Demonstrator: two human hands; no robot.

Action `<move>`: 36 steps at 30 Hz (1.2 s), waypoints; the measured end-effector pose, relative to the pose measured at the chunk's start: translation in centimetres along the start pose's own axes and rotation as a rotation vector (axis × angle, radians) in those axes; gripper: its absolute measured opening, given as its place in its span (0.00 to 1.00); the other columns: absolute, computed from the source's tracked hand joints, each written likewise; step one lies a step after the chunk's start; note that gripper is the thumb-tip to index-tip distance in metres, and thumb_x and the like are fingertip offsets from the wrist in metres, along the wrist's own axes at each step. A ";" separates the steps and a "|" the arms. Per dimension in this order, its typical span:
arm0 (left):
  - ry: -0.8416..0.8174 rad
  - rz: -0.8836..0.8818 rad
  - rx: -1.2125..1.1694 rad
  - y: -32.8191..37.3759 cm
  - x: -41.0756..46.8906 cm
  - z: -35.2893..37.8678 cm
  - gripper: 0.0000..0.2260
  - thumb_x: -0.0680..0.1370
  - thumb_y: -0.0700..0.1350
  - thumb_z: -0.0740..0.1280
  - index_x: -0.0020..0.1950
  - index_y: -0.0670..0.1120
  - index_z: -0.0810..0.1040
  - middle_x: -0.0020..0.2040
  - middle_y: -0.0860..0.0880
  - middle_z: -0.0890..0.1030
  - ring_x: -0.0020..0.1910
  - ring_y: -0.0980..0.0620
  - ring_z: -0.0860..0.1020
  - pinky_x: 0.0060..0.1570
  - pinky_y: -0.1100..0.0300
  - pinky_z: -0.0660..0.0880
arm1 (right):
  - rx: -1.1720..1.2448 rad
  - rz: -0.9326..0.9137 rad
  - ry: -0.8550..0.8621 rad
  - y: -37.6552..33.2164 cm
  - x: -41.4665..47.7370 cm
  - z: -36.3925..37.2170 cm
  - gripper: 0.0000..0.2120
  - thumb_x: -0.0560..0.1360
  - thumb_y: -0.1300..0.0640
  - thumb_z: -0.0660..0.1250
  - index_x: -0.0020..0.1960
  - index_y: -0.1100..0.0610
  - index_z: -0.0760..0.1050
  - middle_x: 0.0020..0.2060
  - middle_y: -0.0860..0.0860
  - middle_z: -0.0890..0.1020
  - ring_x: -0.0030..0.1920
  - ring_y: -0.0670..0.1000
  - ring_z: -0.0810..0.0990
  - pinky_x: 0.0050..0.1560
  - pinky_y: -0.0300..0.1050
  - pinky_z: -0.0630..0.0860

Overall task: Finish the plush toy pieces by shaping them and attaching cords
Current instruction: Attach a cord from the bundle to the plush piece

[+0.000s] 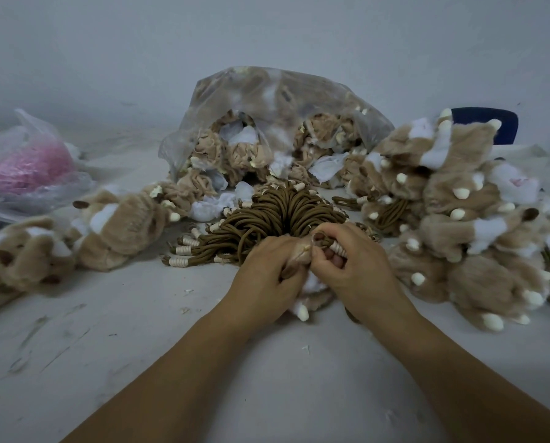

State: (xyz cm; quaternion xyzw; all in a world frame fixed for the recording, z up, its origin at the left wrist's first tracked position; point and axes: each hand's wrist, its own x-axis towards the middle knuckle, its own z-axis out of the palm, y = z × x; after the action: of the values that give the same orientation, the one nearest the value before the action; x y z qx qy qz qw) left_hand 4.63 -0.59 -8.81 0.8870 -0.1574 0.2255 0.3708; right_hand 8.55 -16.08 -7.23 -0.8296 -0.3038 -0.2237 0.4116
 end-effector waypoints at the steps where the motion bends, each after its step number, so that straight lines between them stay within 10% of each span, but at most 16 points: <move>1: 0.002 -0.006 -0.009 0.0 0.0 0.0 0.12 0.77 0.45 0.61 0.57 0.51 0.80 0.48 0.62 0.76 0.53 0.56 0.73 0.57 0.56 0.70 | 0.002 -0.001 -0.004 0.0 0.0 0.0 0.06 0.72 0.62 0.69 0.49 0.56 0.77 0.41 0.48 0.76 0.42 0.44 0.72 0.41 0.25 0.65; 12: 0.111 -0.312 -0.590 0.6 -0.1 -0.2 0.20 0.80 0.34 0.57 0.55 0.54 0.82 0.50 0.57 0.84 0.51 0.59 0.82 0.46 0.66 0.78 | -0.072 -0.044 -0.015 0.0 -0.2 0.1 0.12 0.75 0.59 0.69 0.58 0.56 0.78 0.39 0.39 0.69 0.41 0.32 0.71 0.41 0.22 0.64; 19: 0.138 -0.321 -0.544 0.8 0.0 -0.2 0.05 0.77 0.49 0.66 0.45 0.52 0.80 0.41 0.61 0.81 0.42 0.66 0.78 0.41 0.75 0.72 | -0.122 -0.081 -0.055 0.2 -0.2 0.2 0.16 0.77 0.57 0.67 0.64 0.59 0.75 0.45 0.46 0.69 0.42 0.36 0.64 0.44 0.20 0.62; 26: 0.172 -0.370 -0.637 0.7 0.1 -0.3 0.05 0.78 0.43 0.69 0.44 0.51 0.83 0.39 0.56 0.83 0.40 0.61 0.81 0.38 0.70 0.76 | -0.057 -0.074 -0.081 0.3 -0.2 0.6 0.18 0.77 0.57 0.66 0.66 0.55 0.74 0.49 0.47 0.74 0.47 0.41 0.70 0.45 0.36 0.69; 31: 0.148 -0.394 -0.648 0.6 0.1 -0.4 0.05 0.79 0.43 0.68 0.44 0.50 0.82 0.40 0.54 0.84 0.41 0.59 0.82 0.38 0.70 0.76 | -0.020 -0.115 -0.081 0.3 -0.2 0.7 0.12 0.75 0.61 0.67 0.58 0.58 0.76 0.49 0.43 0.73 0.49 0.35 0.68 0.49 0.22 0.63; 36: 0.134 -0.428 -0.655 0.4 0.1 -0.3 0.03 0.79 0.43 0.69 0.46 0.48 0.82 0.41 0.50 0.84 0.43 0.55 0.82 0.41 0.66 0.78 | -0.119 -0.154 -0.136 0.5 -0.1 0.4 0.07 0.75 0.60 0.66 0.53 0.58 0.77 0.45 0.49 0.77 0.45 0.43 0.71 0.43 0.34 0.65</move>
State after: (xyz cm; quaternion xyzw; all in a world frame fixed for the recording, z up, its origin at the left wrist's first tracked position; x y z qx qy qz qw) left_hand 4.41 -0.65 -8.30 0.7179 -0.0082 0.1383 0.6823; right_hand 8.89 -16.02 -7.75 -0.8401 -0.3800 -0.2153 0.3217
